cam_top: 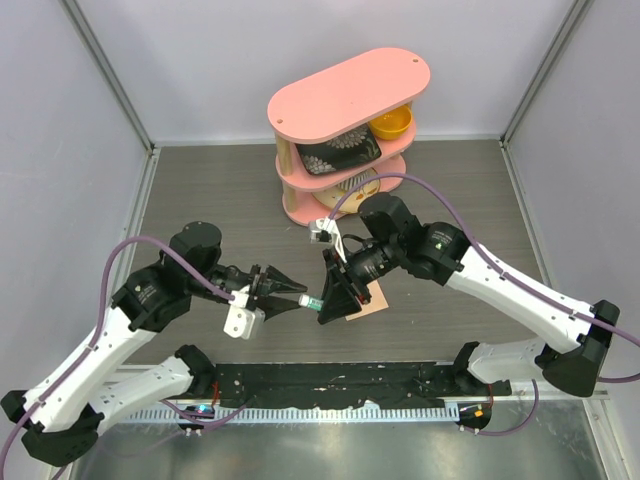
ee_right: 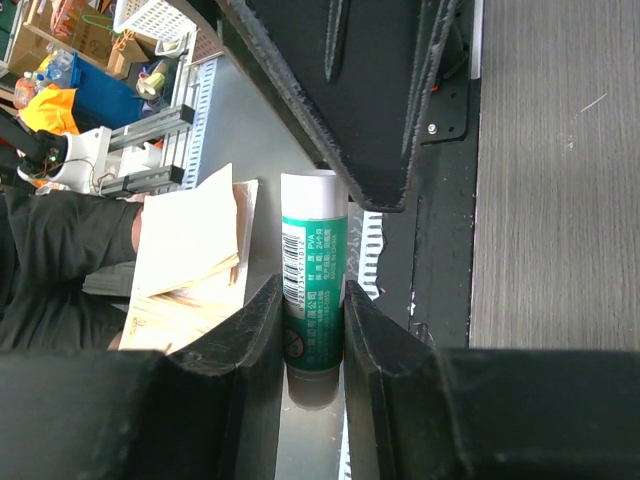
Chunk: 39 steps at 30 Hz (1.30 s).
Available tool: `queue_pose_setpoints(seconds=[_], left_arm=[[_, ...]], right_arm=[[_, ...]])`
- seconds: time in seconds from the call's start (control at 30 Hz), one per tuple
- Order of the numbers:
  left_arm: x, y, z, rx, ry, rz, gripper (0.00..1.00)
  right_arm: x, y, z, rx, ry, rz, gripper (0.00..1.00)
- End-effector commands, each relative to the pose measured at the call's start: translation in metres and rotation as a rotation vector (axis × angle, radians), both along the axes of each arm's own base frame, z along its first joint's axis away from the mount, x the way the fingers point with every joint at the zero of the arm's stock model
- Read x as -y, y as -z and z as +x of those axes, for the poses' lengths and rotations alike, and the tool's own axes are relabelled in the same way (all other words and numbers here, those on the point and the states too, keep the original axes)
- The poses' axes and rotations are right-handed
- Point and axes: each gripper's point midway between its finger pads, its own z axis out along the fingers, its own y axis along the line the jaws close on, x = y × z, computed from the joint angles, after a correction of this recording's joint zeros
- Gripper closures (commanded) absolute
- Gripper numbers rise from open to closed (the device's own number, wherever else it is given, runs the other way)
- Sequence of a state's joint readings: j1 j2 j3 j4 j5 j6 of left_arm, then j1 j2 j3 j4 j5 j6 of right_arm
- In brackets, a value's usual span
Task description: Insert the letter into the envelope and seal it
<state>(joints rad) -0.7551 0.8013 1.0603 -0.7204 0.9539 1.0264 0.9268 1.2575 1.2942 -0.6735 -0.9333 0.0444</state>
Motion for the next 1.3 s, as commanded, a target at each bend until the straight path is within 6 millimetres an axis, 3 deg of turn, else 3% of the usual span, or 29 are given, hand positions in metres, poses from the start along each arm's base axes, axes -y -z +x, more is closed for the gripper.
queue_pose_setpoints(seconds=[0.0,0.37,0.73,0.77,0.8,0.9,1.0,1.13,1.27], left_arm=[[0.001,-0.016,0.004,0.061,-0.012,-0.021,0.65],[0.007,-0.029,-0.006,0.062,0.04,-0.053,0.6],[0.008,-0.023,-0.015,0.07,0.091,-0.025,0.76],[0.008,-0.022,-0.015,0.065,0.092,-0.022,0.78],[0.008,-0.022,-0.017,0.065,0.097,-0.024,0.81],[0.009,-0.02,-0.017,0.063,0.106,-0.01,0.94],[0.008,-0.016,-0.018,0.064,0.113,0.003,1.0],[0.006,-0.013,-0.019,0.066,0.11,0.008,1.0],[0.004,-0.008,-0.021,0.079,0.116,0.014,1.0]], right_arm=[[-0.001,-0.011,-0.001,-0.001,-0.011,0.043,0.99],[0.0,-0.009,0.001,-0.006,-0.004,0.03,0.99],[0.0,-0.009,0.0,-0.013,-0.013,0.03,0.97],[0.0,-0.009,0.001,-0.015,-0.007,0.025,0.91],[-0.001,-0.007,0.002,-0.022,0.004,0.016,0.71],[-0.003,-0.006,0.003,-0.043,-0.003,0.003,0.47],[-0.005,-0.008,0.005,-0.038,-0.012,-0.003,0.47],[-0.005,-0.008,0.004,-0.029,-0.041,-0.012,0.58],[-0.004,-0.004,0.005,-0.02,-0.046,-0.025,0.57]])
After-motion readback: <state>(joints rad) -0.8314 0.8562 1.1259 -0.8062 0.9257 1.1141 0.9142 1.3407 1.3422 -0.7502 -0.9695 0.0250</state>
